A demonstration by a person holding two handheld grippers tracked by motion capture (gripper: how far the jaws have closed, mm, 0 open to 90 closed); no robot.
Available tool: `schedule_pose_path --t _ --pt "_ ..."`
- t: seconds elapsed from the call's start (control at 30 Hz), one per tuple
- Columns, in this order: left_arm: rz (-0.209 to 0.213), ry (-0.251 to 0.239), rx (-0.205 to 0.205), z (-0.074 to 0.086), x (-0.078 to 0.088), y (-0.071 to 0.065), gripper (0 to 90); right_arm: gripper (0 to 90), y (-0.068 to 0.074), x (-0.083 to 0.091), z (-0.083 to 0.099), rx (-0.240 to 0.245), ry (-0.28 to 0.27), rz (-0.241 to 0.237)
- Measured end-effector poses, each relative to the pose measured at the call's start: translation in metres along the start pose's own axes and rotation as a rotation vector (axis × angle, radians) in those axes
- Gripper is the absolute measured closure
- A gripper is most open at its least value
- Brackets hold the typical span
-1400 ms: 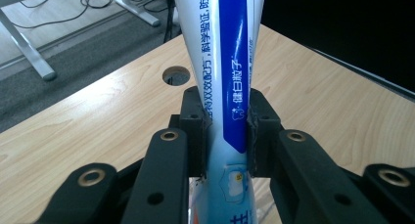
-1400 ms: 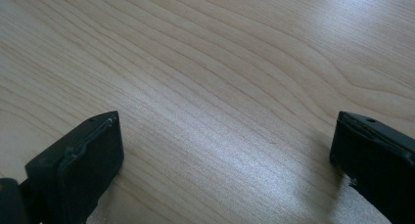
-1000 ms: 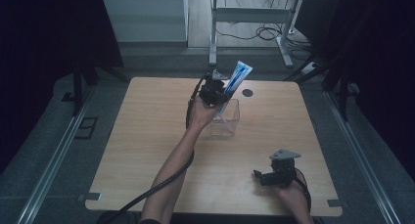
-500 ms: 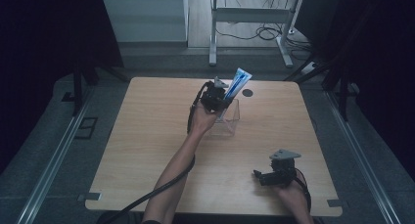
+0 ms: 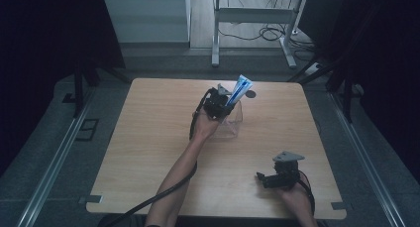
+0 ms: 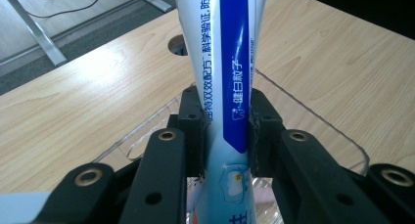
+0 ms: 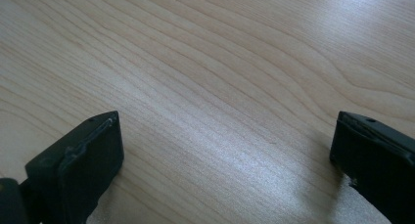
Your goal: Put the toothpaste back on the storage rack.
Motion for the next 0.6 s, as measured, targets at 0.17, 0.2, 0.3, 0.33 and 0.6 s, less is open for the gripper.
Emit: schedule_pose_path --t 0.17,0.2,0.3,0.33,0.6 --pt "0.002 0.020 -0.017 0.0037 -0.0022 -0.0025 72.5 0.0 0.0000 0.0000 0.0000 0.000 0.000 0.000" --pt "0.004 0.023 -0.024 0.0047 -0.0027 -0.0027 72.4 0.0 0.0000 0.0000 0.0000 0.000 0.000 0.000" --pt "-0.001 0.031 -0.035 0.0057 -0.0035 -0.0047 72.1 0.0 0.0000 0.0000 0.0000 0.000 0.000 0.000" --pt "0.002 0.038 -0.044 0.0060 -0.0038 -0.0050 72.0 0.0 0.0000 0.0000 0.0000 0.000 0.000 0.000" --pt "0.002 0.060 -0.075 0.0074 -0.0030 -0.0062 68.7 0.0 0.0000 0.0000 0.0000 0.000 0.000 0.000"
Point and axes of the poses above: each handheld gripper's, and its own axes: x roughly backward along the jaws, z roughly out of its underside, y roughly to its left, the point moved 6 cm from there along -x, roughly forward along the jaws, and after that the axes turned 5 degrees about -y, right-handed, at the moved point
